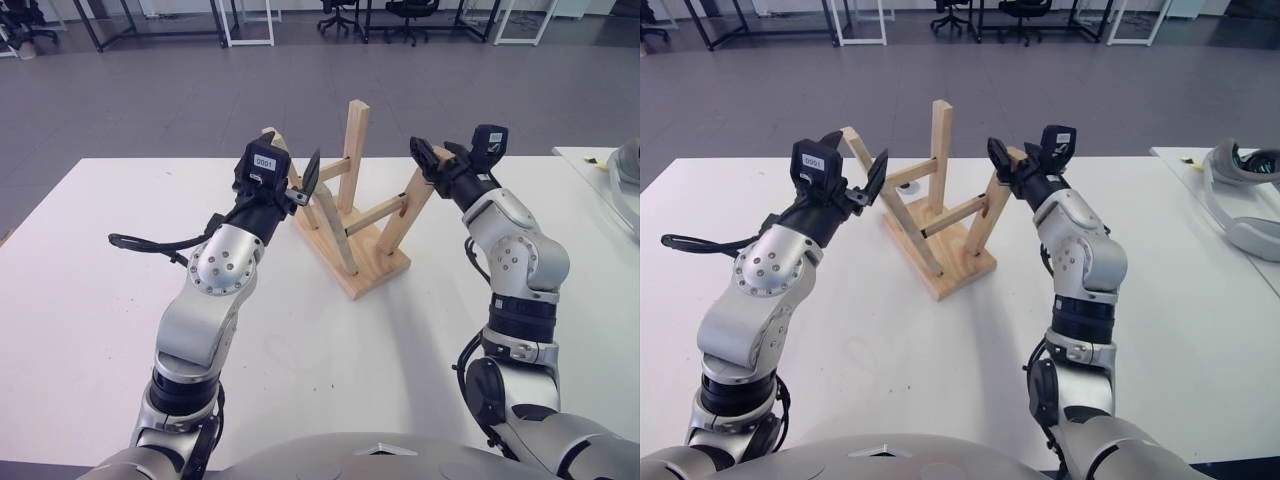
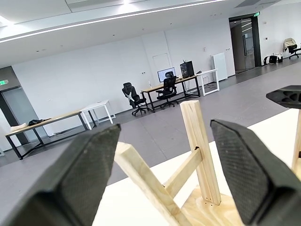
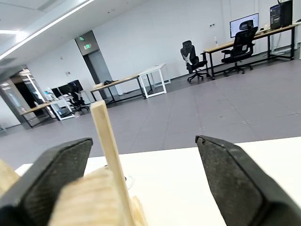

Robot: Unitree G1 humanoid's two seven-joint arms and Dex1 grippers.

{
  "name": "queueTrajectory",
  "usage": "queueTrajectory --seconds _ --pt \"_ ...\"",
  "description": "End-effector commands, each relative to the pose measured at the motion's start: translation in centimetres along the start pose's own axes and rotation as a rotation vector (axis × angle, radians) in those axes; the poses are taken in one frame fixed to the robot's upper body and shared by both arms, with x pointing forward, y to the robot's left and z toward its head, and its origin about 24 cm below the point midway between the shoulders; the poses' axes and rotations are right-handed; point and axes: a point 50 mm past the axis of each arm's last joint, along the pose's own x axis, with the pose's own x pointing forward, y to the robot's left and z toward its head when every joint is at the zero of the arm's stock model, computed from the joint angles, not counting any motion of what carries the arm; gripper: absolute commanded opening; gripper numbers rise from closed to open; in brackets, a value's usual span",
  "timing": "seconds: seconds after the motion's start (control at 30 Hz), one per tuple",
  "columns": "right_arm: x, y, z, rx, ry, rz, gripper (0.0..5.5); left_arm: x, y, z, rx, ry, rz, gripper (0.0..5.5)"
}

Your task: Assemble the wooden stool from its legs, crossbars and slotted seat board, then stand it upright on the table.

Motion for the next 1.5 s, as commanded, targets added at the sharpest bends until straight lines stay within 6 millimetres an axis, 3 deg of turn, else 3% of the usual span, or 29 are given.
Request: queueTrajectory --seconds 0.03,0.23,0.33,0.4,0.47,0.53,0.67,0.83,1.0,1.33,1.5 --pt "0.3 2.3 0.8 0.038 -0.012 0.144 4.11 -0.3 -0.7 -2.8 -0.013 0.168 -0.053 3.52" --pt "-1.7 4.7 0.7 0.06 0.061 0.425 4.11 -0.6 1.2 -1.7 0.024 0.117 -0.02 3.52" --pt "-3.2 5.2 0.3 0.029 0.141 0.542 4.11 -1.3 4.3 0.3 0.039 0.043 0.047 3.52" --pt "-3.6 5.1 0.3 0.022 0.162 0.569 4.11 -1.5 5.3 0.9 0.041 0.023 0.064 3.52" --pt "-4.7 4.6 0.3 -0.012 0.211 0.609 4.11 -1.9 7.9 1.6 0.04 0.006 0.124 3.52" --pt "-5.7 3.9 0.4 -0.048 0.263 0.649 4.11 -2.3 9.2 1.9 0.046 0.004 0.145 3.52" --pt "-6.6 2.9 1.3 -0.107 0.298 0.699 4.11 -2.1 9.2 2.3 0.058 -0.01 0.085 3.52" --pt "-5.5 1.9 3.1 -0.171 0.204 0.664 4.11 -0.7 9.3 3.8 0.063 -0.028 -0.075 3.52" --pt "-4.1 2.4 4.0 -0.248 0.158 0.762 4.11 -0.2 12.7 -0.4 -0.016 0.149 -0.202 3.52" --pt "-3.1 2.5 2.5 -0.289 0.206 0.93 4.11 0.5 11.3 -5.9 -0.208 0.191 -0.431 3.52" --pt "-2.7 3.0 2.0 -0.344 0.213 0.984 4.11 1.2 10.8 -6.4 -0.233 0.131 -0.574 3.52"
